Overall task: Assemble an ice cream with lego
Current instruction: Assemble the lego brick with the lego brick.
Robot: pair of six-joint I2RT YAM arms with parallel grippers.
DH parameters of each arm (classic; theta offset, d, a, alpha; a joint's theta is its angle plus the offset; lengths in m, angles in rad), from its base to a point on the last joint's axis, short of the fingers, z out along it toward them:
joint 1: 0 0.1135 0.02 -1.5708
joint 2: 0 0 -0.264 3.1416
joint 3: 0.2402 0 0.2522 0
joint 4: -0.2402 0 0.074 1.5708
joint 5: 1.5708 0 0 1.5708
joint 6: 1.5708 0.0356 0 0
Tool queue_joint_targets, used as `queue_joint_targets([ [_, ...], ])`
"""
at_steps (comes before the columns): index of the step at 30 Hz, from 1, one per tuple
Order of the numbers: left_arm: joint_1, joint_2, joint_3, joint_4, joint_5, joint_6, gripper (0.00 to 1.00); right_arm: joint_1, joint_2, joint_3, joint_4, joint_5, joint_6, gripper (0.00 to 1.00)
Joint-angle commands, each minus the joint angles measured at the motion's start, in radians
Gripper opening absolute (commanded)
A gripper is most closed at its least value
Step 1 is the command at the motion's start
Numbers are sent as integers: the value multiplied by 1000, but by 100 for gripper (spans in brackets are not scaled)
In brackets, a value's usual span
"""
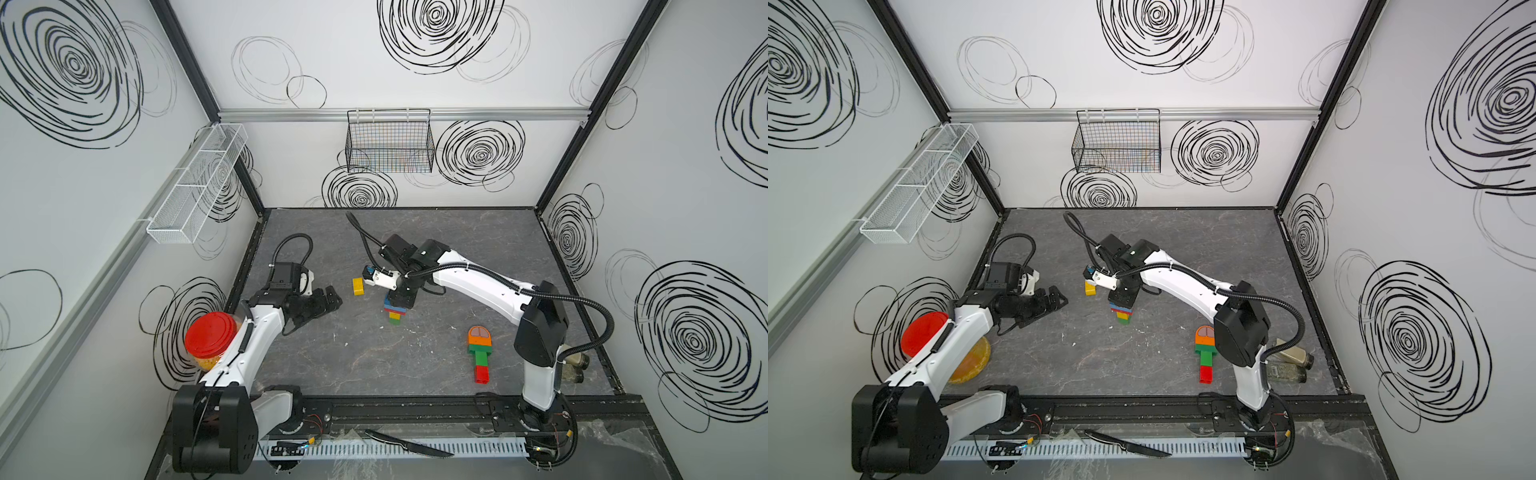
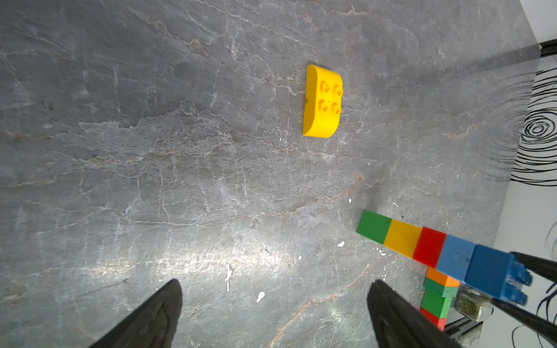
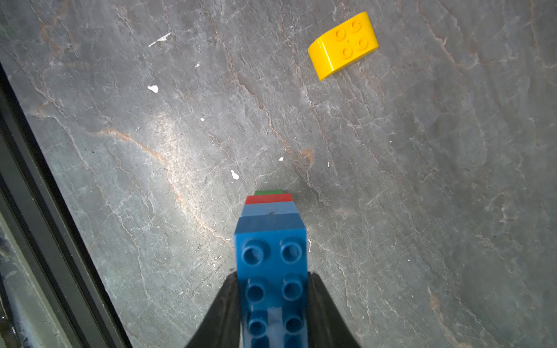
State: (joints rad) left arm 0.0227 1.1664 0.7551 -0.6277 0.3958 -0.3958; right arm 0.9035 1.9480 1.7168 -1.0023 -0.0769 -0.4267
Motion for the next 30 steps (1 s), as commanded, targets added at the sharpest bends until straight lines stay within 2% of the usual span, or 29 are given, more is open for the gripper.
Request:
queue_joint_targets([
  [1, 8, -12, 15, 0, 8, 23, 99, -11, 170, -136, -151, 36, -35, 0],
  [7, 5, -7, 18, 2, 6, 23, 99, 4, 193, -140, -164, 29, -15, 0],
  [11, 5, -11, 20, -1, 3, 23, 99, 3, 148, -113, -150, 37, -9, 0],
  [21, 5, -16, 23, 8, 6, 9, 99, 9, 100, -36, -164, 3, -45, 0],
  [30, 5, -19, 26, 5, 8, 12, 99, 19, 94, -35, -154, 28, -105, 2],
])
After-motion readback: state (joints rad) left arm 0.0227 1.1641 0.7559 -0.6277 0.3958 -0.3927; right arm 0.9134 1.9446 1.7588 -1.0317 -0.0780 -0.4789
